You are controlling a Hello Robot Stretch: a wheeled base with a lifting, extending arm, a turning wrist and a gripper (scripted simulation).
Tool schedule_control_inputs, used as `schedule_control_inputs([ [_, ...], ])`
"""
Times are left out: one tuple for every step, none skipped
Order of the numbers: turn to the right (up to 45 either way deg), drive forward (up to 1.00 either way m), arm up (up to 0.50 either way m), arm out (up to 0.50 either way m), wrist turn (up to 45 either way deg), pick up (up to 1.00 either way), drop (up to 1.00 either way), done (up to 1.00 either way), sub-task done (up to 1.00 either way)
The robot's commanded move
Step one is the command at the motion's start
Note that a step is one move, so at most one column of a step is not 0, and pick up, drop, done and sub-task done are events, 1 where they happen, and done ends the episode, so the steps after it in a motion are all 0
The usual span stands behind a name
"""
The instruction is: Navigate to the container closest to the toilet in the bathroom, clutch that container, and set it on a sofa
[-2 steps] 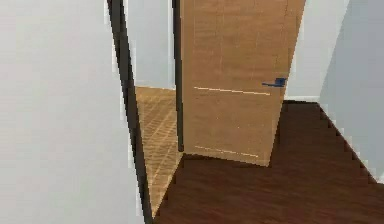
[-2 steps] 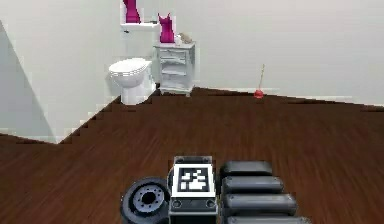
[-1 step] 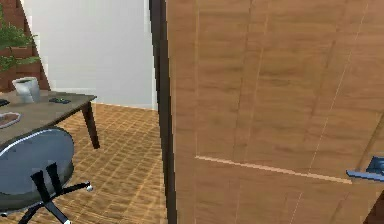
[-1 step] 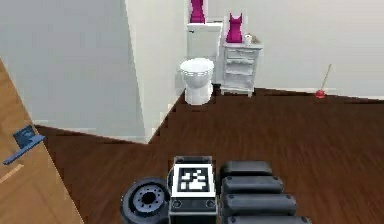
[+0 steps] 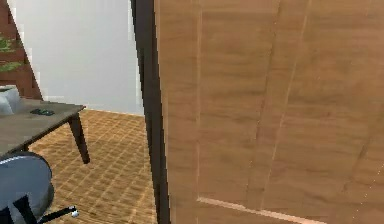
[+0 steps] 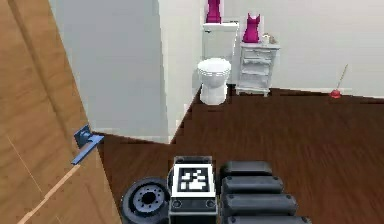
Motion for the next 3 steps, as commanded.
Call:
schedule_control_inputs([
  [-39.0, 0.0, 0.0, 0.0, 0.0, 0.0, 0.0, 0.0, 0.0],
  [0.0, 0.55, 0.0, 0.0, 0.0, 0.0, 0.0, 0.0, 0.0],
  [21.0, 0.0, 0.0, 0.0, 0.0, 0.0, 0.0, 0.0, 0.0],
])
